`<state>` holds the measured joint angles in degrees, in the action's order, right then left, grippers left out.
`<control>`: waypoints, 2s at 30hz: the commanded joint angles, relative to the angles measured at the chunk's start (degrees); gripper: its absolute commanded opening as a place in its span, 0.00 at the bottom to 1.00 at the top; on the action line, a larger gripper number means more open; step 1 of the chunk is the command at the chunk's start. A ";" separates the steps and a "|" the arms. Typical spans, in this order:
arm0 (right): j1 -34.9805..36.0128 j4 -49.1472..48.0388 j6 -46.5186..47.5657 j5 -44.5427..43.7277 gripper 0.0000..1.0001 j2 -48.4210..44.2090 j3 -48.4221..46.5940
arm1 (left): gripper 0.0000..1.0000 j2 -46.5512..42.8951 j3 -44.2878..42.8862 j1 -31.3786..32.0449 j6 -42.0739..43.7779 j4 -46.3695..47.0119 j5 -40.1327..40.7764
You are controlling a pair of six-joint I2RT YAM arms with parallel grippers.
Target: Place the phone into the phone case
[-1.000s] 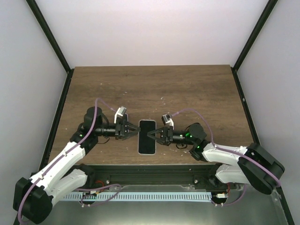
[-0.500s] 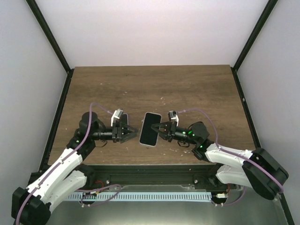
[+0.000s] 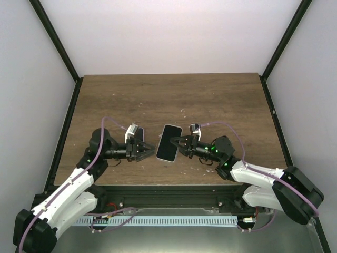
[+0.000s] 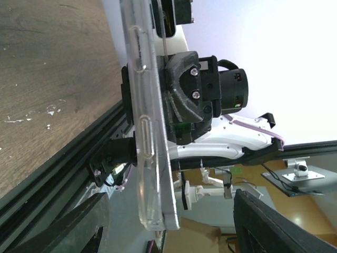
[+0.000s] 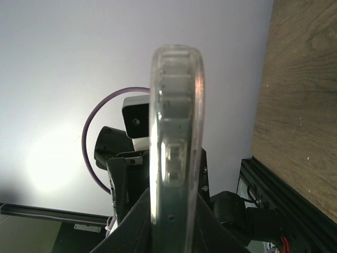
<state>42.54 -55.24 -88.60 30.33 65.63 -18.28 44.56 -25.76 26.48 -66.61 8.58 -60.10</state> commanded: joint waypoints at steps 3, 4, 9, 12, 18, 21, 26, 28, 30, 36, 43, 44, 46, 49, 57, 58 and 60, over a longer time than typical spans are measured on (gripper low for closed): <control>-0.44 -3.92 -1.22 -1.72 0.13 -0.73 -3.69 | 0.64 1.38 2.41 2.05 -3.08 7.40 0.23; -0.44 -3.99 -1.36 -1.92 0.13 -0.60 -3.68 | 0.63 1.74 2.38 2.98 -3.12 7.82 0.57; -0.46 -5.02 -2.15 -1.33 0.14 0.57 -3.95 | 0.54 2.83 2.58 4.43 -3.24 9.44 2.15; -0.45 -5.71 -2.87 -1.16 0.14 1.17 -3.71 | 0.45 3.16 2.89 4.52 -3.98 10.89 2.71; -0.44 -4.94 -2.46 -1.03 0.19 1.39 -3.87 | 0.18 4.98 1.79 4.50 -1.67 8.52 3.55; -0.45 -3.45 -1.65 -0.02 0.25 1.61 -4.00 | 0.08 5.36 0.52 4.49 0.16 5.57 4.48; -0.36 -1.88 -1.09 -0.33 0.32 0.69 -2.74 | 0.00 5.60 -3.46 4.53 6.52 -5.51 7.06; -0.36 -1.00 -0.46 -0.31 0.29 0.19 -2.73 | 0.00 5.71 -4.54 4.52 8.11 -7.86 7.35; -0.36 -0.29 0.34 -0.42 0.23 -0.33 -2.91 | 0.02 5.43 -4.79 4.50 8.34 -8.05 7.31; -0.36 7.04 7.59 1.23 0.12 -3.01 -5.57 | 0.34 3.64 -5.23 4.39 9.56 -7.91 6.78; -0.01 6.57 14.91 10.52 0.10 -2.74 -8.14 | 0.46 3.11 -6.14 4.39 12.05 -5.45 5.22; 0.04 6.74 15.72 11.07 0.10 -2.84 -8.33 | 0.46 3.68 -6.34 4.45 12.49 -5.49 4.98; 0.15 8.38 17.86 13.30 0.10 -2.70 -9.76 | 0.46 5.03 -6.42 4.46 13.10 -5.23 4.64; 0.97 9.93 20.35 16.62 0.10 -1.82 -11.85 | 0.41 6.46 -6.32 4.38 12.64 -2.62 3.42; 1.83 12.93 23.29 19.21 0.11 -1.32 -13.46 | 0.14 6.85 -6.22 4.41 12.61 -0.58 3.17; 1.84 13.44 23.48 19.39 0.12 -1.24 -13.73 | 0.11 6.84 -5.94 4.45 12.15 0.29 3.07; 1.93 14.75 24.15 19.50 0.17 -1.38 -14.22 | 0.05 6.73 -5.40 4.43 11.42 1.77 2.95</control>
<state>43.55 -39.68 -67.18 46.41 64.66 -27.94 51.09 -31.22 31.05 -54.89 7.03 -58.06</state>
